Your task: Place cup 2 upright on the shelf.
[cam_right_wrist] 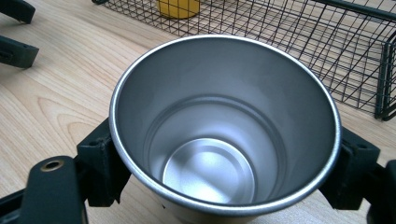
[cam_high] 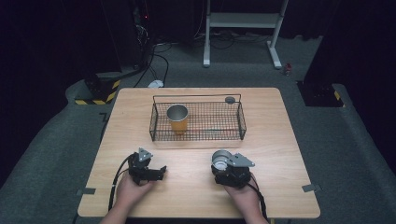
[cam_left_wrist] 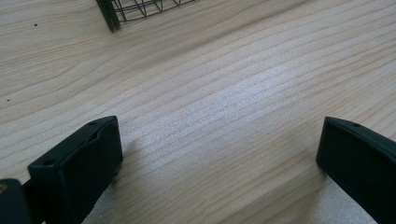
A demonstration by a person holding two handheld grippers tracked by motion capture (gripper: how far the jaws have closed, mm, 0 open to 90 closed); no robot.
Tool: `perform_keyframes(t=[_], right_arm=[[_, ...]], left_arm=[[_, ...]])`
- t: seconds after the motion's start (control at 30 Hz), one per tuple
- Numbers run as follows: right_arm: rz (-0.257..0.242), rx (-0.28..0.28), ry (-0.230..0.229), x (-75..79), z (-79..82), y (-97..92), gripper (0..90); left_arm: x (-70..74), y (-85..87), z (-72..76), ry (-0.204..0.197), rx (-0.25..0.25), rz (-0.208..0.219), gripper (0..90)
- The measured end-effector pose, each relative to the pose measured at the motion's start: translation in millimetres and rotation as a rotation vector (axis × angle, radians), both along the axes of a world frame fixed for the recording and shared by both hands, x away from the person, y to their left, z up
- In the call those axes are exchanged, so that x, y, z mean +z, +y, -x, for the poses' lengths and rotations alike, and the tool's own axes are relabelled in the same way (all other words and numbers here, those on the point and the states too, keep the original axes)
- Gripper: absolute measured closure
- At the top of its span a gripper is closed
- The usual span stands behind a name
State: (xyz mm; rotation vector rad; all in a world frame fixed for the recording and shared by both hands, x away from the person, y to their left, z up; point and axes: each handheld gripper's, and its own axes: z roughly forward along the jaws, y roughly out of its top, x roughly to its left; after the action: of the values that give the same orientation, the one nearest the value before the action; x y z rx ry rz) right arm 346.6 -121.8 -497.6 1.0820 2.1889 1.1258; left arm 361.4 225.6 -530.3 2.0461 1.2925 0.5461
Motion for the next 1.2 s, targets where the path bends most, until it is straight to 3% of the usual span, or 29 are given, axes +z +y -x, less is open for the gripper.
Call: perform_keyframes(t=[0.5, 0.63, 0.8, 1.2], right_arm=[[-0.011, -0.029, -0.033, 8.9, 3.3, -7.8, 18.4], [-0.021, -0.037, -0.027, 11.0, -0.3, -9.3, 18.4], [0.014, -0.053, -0.037, 15.4, -7.6, -9.9, 18.5], [-0.001, -0.122, -0.053, 32.0, -18.6, -10.2, 18.5]], left_arm=[[0.2, -0.3, -0.2, 0.002, 0.002, -0.003, 0.8], [0.2, -0.9, -0.3, 0.003, 0.005, -0.002, 0.8], [0.2, -1.0, -0.6, 0.001, 0.002, -0.003, 0.7], [0.0, -3.1, -0.6, 0.000, 0.015, 0.001, 0.8]])
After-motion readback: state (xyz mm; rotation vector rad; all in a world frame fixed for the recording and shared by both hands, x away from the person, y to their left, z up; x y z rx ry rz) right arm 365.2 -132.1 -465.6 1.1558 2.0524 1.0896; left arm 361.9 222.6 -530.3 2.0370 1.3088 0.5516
